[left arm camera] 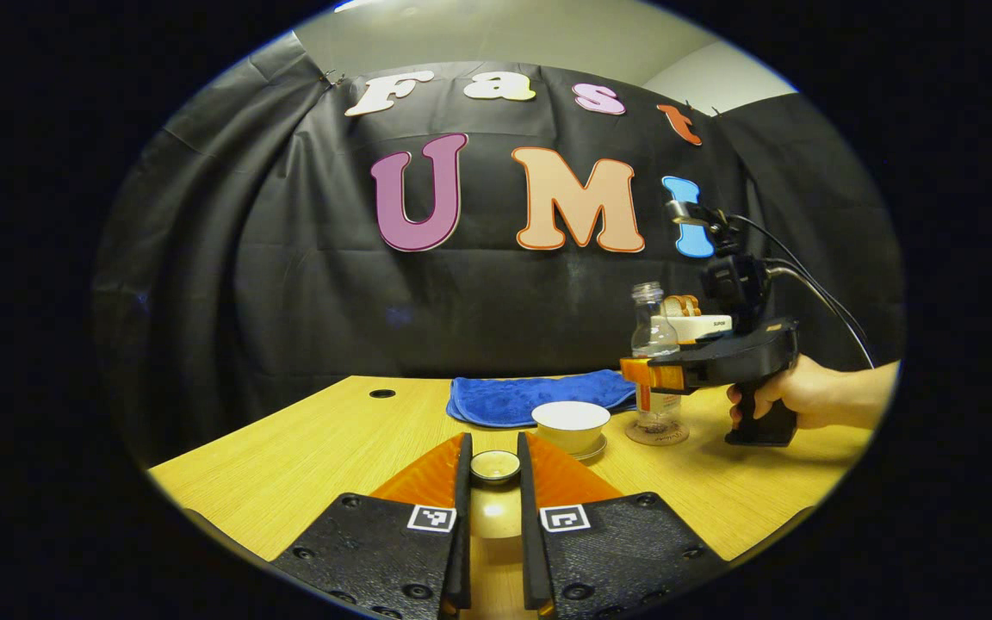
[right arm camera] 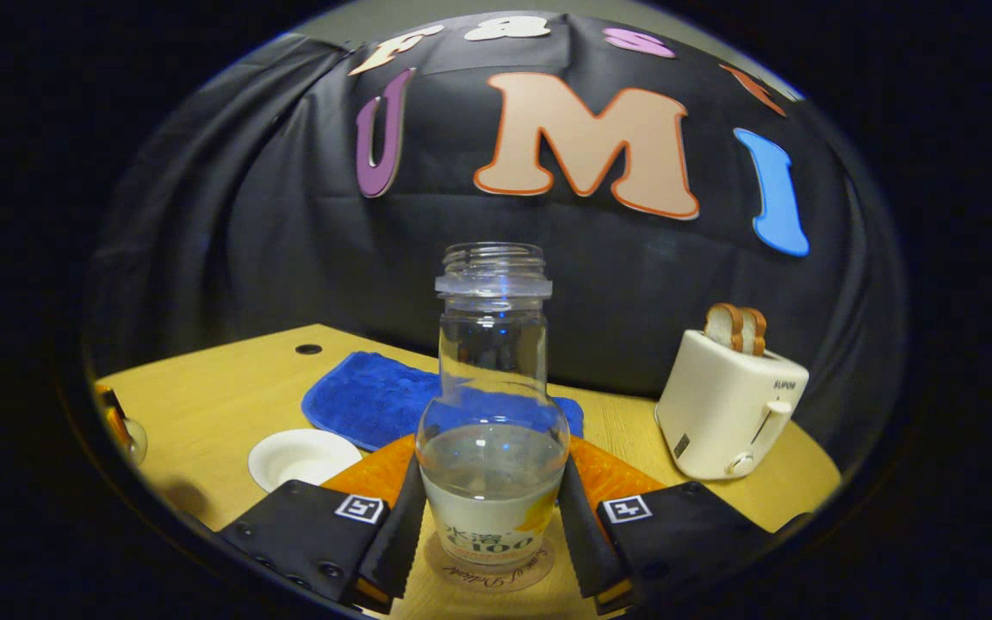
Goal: Open the teacup lid with one hand, grasp the water bottle and pour water into the teacup with the other hand; after pouring, place the water bottle on the coaster and then close the teacup lid.
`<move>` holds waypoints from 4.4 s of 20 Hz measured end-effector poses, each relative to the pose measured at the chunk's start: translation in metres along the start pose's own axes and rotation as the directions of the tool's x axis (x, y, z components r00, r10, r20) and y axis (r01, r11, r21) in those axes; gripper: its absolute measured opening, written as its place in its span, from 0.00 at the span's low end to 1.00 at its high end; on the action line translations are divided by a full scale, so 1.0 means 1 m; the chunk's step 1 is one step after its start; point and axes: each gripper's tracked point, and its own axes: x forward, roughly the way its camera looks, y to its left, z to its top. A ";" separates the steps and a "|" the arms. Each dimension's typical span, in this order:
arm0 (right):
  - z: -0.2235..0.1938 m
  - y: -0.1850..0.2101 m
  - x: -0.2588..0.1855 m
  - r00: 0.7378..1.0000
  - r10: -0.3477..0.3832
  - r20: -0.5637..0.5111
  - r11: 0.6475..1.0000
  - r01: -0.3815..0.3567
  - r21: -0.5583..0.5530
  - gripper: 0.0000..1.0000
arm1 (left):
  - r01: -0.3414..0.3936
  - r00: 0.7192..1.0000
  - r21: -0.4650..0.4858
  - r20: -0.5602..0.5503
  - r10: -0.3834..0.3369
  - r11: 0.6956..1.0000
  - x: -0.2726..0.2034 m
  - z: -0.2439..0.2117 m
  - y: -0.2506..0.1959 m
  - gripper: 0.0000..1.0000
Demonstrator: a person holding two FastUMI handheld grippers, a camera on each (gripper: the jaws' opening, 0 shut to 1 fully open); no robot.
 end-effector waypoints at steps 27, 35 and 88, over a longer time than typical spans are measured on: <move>0.013 -0.004 0.001 0.991 -0.033 0.129 0.996 0.022 0.084 1.00 | -0.002 1.000 0.000 -0.001 0.002 1.000 0.000 -0.001 0.000 0.21; 0.015 -0.001 -0.035 0.986 -0.012 0.165 0.997 -0.002 0.083 0.95 | -0.012 1.000 0.000 -0.003 0.012 1.000 0.000 -0.001 0.001 0.21; -0.009 -0.106 -0.199 0.980 -0.086 0.177 0.993 0.069 0.101 1.00 | 0.061 0.998 0.124 -0.027 -0.058 0.990 0.140 -0.003 -0.074 0.77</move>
